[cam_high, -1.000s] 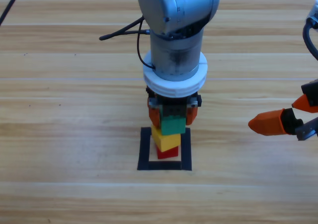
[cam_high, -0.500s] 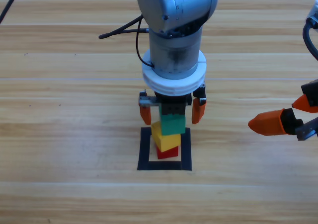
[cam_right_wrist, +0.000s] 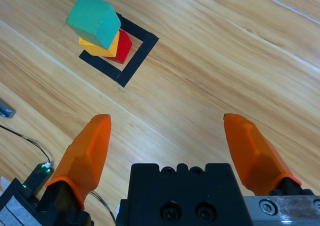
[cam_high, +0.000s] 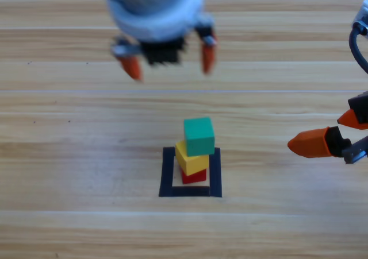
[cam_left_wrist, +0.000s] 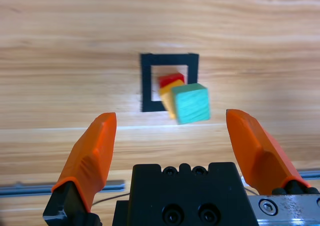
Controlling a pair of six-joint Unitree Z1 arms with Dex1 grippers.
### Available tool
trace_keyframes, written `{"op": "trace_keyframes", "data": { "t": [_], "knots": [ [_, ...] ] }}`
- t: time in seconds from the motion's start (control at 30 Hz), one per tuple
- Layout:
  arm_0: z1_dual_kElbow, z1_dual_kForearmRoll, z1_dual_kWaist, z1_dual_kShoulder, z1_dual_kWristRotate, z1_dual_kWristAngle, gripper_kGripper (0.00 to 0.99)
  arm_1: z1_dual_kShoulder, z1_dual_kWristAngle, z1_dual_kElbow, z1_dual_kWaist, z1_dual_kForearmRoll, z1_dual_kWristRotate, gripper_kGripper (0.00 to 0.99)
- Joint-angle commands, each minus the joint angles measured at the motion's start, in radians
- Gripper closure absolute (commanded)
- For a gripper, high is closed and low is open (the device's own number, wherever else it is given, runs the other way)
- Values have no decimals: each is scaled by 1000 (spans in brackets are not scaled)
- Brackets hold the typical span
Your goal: Stack the blocks in the rectangular block: red at the bottom, yellow in the middle, green on top
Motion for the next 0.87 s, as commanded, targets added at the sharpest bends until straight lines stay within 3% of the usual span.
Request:
{"op": "trace_keyframes", "data": {
  "t": [0.03,0.2,0.4,0.53,0.87],
  "knots": [
    [134,-14,-118,-176,-9,131,54,36,-3,31,-31,-14,-13,0],
    [317,-74,-198,-289,-34,207,53,33,-5,28,-31,-12,-14,0],
    [656,-275,-221,-493,-5,232,53,24,5,27,-31,-12,-17,0],
    [734,-312,-221,-529,9,241,2,28,17,27,-31,-12,-19,0],
    [857,-397,-221,-584,34,244,0,42,17,27,-31,-12,-22,0]
  ]
}}
